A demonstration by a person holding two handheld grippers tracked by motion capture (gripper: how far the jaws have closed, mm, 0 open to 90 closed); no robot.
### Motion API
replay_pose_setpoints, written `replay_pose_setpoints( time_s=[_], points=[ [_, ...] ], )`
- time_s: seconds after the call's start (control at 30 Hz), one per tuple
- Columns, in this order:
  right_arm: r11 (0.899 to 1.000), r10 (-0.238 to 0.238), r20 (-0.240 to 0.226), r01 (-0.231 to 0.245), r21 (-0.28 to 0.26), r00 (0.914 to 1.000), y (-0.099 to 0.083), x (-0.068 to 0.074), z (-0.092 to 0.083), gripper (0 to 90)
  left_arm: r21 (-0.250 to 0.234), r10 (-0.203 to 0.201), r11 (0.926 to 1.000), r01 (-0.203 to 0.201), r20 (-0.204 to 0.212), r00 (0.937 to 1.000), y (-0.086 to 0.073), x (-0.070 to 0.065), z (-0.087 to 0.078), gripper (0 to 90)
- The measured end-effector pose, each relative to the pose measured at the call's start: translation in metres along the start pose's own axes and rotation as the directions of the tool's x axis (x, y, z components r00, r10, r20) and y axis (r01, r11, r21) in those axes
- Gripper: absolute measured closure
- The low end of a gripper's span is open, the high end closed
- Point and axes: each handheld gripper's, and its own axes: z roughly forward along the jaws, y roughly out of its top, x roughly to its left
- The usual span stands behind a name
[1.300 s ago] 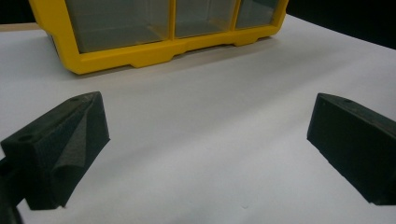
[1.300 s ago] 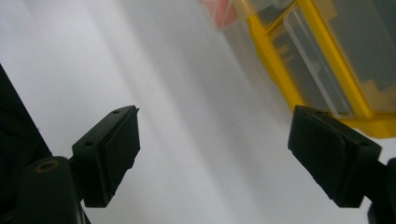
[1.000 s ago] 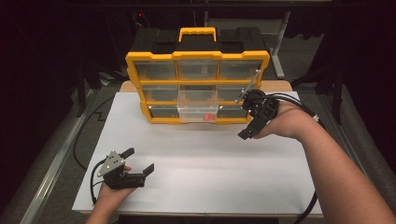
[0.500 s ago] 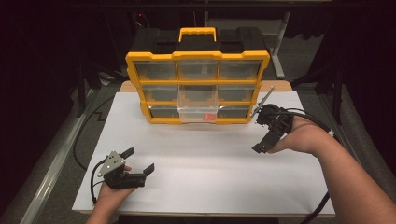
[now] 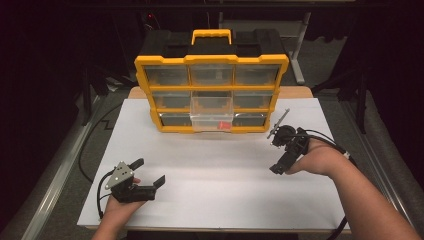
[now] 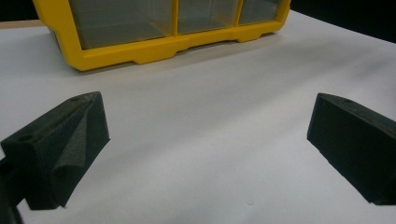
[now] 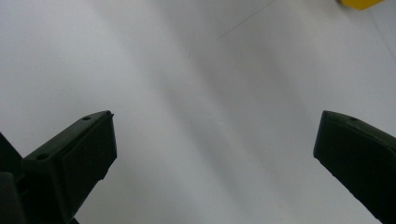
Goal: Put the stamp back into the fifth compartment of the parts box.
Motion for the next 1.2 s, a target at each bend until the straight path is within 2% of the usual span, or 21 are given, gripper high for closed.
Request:
replay_pose_setpoints(
  time_s=[0.53,0.8,0.87,1.03,1.13,1.2],
  points=[
    [0.998,0.032,-0.033,-0.03,0.056,0.999,-0.008,0.009,0.063,0.0,0.0,-0.001,1.0,0.001,-0.001,1.0,0.0,-0.001,0.0,0.1],
    [0.998,0.038,-0.021,-0.036,0.055,0.9991,-0.01,0.011,0.075,0.0,-0.001,-0.002,1.0,0.002,0.0,1.0,0.0,0.0,0.0,0.1],
    [0.998,0.043,-0.019,-0.042,0.041,0.9989,-0.012,0.012,0.075,0.0,-0.002,-0.004,1.0,0.004,0.004,1.0,0.0,0.0,-0.001,0.1],
    [0.996,0.058,-0.009,-0.058,-0.07,0.9983,-0.023,0.014,0.074,0.0,-0.004,-0.009,1.0,0.009,0.005,0.9999,0.0,0.0,-0.001,0.1],
    [0.984,0.093,-0.013,-0.094,-0.149,0.9956,-0.031,0.016,0.076,0.0,-0.003,-0.007,1.0,0.007,0.007,1.0,0.001,0.0,-0.001,0.1],
    [0.971,0.116,-0.017,-0.117,-0.21,0.9931,-0.037,0.017,0.08,0.0,-0.002,-0.008,1.0,0.008,0.006,0.9999,0.001,0.0,-0.001,0.1]
  ],
)
